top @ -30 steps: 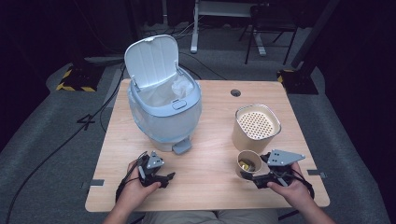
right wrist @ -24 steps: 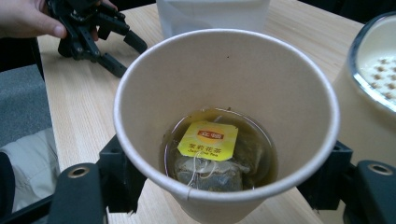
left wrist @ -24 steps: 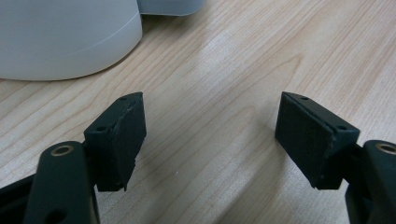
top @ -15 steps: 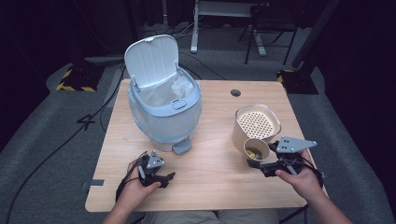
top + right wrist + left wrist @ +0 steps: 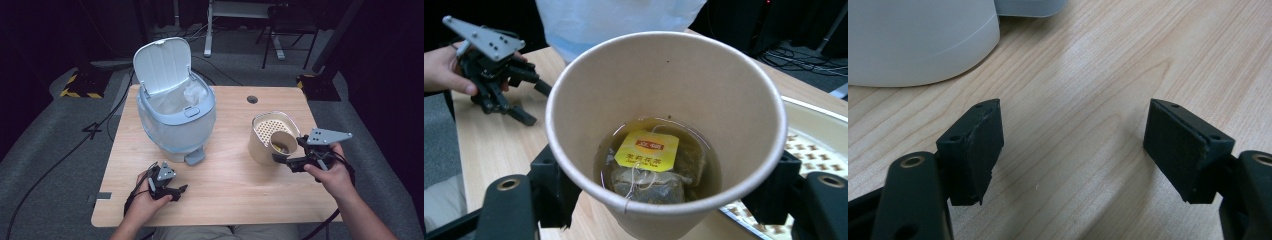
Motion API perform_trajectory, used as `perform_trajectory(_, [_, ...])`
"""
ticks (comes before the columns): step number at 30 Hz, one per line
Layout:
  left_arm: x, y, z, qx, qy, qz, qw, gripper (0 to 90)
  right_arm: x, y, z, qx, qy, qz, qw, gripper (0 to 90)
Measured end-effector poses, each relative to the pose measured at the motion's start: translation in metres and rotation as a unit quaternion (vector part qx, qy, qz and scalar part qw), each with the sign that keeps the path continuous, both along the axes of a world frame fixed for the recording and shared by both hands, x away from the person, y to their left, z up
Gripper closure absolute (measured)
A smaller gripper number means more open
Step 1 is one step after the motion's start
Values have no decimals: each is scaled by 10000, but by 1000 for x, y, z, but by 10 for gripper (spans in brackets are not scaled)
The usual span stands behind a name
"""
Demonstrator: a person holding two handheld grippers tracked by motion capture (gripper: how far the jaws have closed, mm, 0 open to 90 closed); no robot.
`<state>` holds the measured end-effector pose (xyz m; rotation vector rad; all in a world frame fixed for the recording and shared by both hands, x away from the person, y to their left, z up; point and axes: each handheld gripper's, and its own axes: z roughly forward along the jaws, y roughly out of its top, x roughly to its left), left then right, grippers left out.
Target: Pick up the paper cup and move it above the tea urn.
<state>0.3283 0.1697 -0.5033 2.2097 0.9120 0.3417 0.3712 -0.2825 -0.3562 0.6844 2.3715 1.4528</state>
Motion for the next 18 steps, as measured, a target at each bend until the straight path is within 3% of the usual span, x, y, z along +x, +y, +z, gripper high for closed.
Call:
perform_trajectory(7, [0,0,0,2,-2,1,10000,246,22,-9,11,-69,-87,-194,9998,291])
perform_trajectory(18, [0,0,0,3,-3,0,10000,246,63,-23,14,-243,-215,-545,9980,292])
